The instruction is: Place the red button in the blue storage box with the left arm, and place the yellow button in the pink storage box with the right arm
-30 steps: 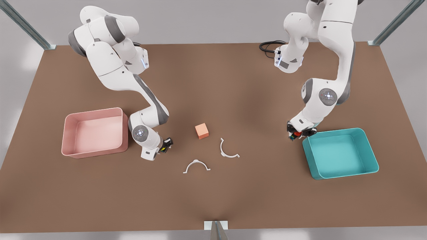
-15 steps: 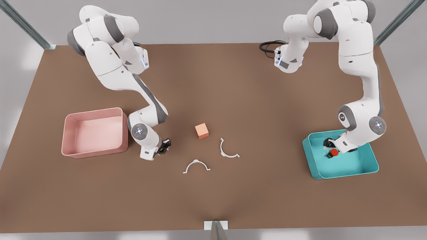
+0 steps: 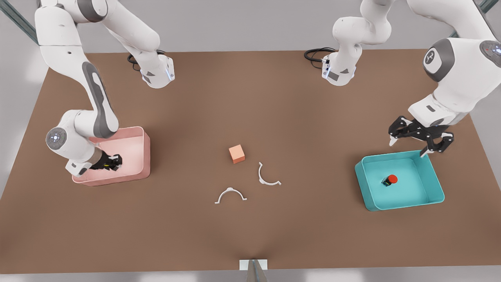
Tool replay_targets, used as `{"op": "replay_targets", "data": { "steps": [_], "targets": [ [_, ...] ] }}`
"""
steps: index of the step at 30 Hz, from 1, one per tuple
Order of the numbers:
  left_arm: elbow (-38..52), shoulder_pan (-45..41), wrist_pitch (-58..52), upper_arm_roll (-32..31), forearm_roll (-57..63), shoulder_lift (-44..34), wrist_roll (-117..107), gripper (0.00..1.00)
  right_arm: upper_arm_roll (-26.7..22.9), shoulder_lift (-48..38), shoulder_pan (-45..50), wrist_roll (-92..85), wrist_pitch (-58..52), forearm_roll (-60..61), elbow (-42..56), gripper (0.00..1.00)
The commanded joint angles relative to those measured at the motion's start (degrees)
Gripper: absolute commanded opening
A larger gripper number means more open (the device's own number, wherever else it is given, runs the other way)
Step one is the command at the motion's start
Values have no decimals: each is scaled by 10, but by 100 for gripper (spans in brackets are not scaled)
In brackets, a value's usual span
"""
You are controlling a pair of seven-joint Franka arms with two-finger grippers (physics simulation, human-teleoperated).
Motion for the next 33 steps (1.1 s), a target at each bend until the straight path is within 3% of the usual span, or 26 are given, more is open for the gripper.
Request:
{"op": "replay_targets", "data": {
  "steps": [1,5,6,8,10,11,13,17,18,19,20,22,24,33],
  "targets": [
    [7,13,-138,-4,25,0,-217,100,1,-2,-25,-242,-43,-5,-9,55],
    [25,12,-139,-4,23,23,-217,100,0,40,-38,-242,-38,-5,-33,58],
    [27,12,-139,-4,22,23,-216,100,-1,55,-38,-241,-35,-5,-32,64],
    [27,12,-139,-4,21,29,-213,100,-2,61,-37,-234,-33,-5,-30,91],
    [27,9,-139,-4,19,29,-215,100,-2,56,-35,-228,-38,-6,-15,100],
    [27,10,-139,-4,19,28,-213,100,7,45,-30,-203,-85,-6,17,100],
    [27,10,-139,-4,20,28,-215,100,58,44,-13,-129,-222,-6,184,100],
    [28,9,-137,-4,22,31,-215,100,68,38,139,154,-393,-63,444,100],
    [28,9,-137,-4,22,31,-215,100,12,-29,194,195,-395,-58,411,100],
    [28,9,-137,-4,22,31,-215,100,-129,-75,276,195,-395,16,377,100],
    [28,9,-137,-4,22,31,-215,100,-166,-97,298,195,-409,28,371,100],
    [28,9,-138,-4,21,31,-215,100,-175,-93,298,195,-411,26,376,100],
    [28,9,-138,-4,21,31,-215,100,-174,-20,299,203,-487,25,466,100],
    [28,8,-138,-4,22,31,-216,100,-159,-24,303,225,-479,3,465,100]
  ]
}}
